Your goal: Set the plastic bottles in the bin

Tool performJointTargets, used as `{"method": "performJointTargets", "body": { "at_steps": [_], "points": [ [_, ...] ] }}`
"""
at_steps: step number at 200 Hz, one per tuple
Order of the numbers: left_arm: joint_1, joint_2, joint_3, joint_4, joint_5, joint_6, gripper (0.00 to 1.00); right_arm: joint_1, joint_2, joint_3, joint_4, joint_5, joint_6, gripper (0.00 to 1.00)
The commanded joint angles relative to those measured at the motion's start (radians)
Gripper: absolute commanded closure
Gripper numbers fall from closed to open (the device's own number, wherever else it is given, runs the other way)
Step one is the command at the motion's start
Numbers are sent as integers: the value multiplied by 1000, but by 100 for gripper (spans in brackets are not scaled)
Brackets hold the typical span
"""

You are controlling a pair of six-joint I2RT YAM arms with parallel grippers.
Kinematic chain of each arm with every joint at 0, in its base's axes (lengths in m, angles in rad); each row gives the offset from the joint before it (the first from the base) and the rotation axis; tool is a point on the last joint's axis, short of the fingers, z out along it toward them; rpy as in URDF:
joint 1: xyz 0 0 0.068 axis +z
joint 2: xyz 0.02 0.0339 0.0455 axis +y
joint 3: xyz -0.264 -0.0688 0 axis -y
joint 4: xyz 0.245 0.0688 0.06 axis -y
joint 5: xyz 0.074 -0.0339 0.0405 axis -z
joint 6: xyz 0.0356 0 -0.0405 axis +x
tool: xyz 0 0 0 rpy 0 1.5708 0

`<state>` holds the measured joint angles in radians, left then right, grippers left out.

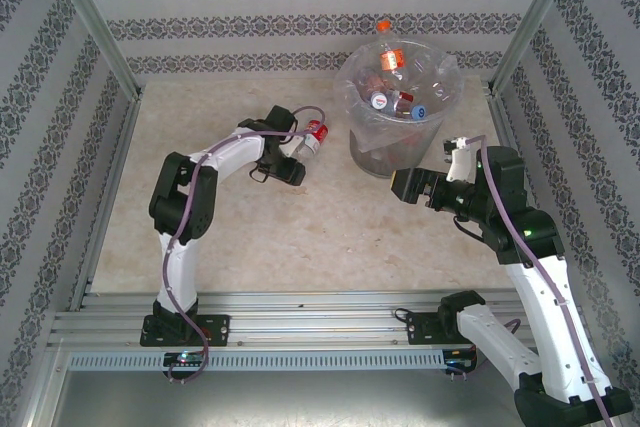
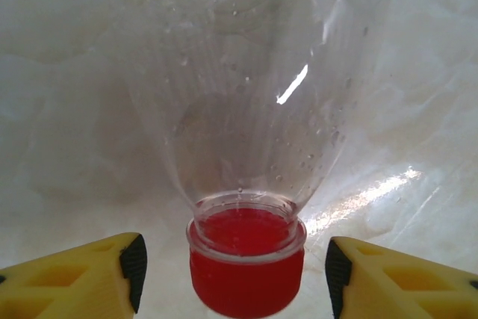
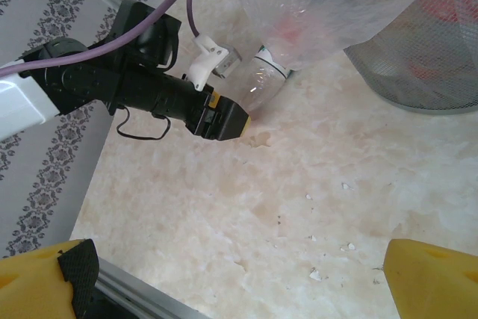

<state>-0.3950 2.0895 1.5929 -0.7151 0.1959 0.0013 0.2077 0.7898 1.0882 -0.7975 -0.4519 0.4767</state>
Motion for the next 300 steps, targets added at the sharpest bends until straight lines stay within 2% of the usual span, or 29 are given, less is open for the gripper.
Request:
{"method": "performJointTargets", "body": {
  "at_steps": [1,81,113,163,199,224,249,270,300],
  "points": [
    [13,19,38,-47,31,16,38,11,-11,-7,-18,12,12,2],
    [13,24,40,-46,64,-1,59,12,-15,-23,-9,8,23,2],
    [13,-27,-2,-30,98,-49,69,13,-27,-64,29,-22,62,2],
    [10,-216,-203,101,214,-220,69,33,-50,-174,161,-80,179,3],
    [-6,-399,-378,223,302,-361,69,106,-56,-255,247,-22,270,4],
    [-54,-540,-518,369,356,-473,69,171,-49,-339,394,15,395,5],
    [-131,-672,-640,515,353,-601,70,248,-22,-391,526,76,485,5],
    [-199,-758,-723,617,330,-699,71,299,33,-388,549,115,500,4],
    [-292,-859,-772,623,250,-742,71,349,104,-386,619,128,520,2]
  ]
}}
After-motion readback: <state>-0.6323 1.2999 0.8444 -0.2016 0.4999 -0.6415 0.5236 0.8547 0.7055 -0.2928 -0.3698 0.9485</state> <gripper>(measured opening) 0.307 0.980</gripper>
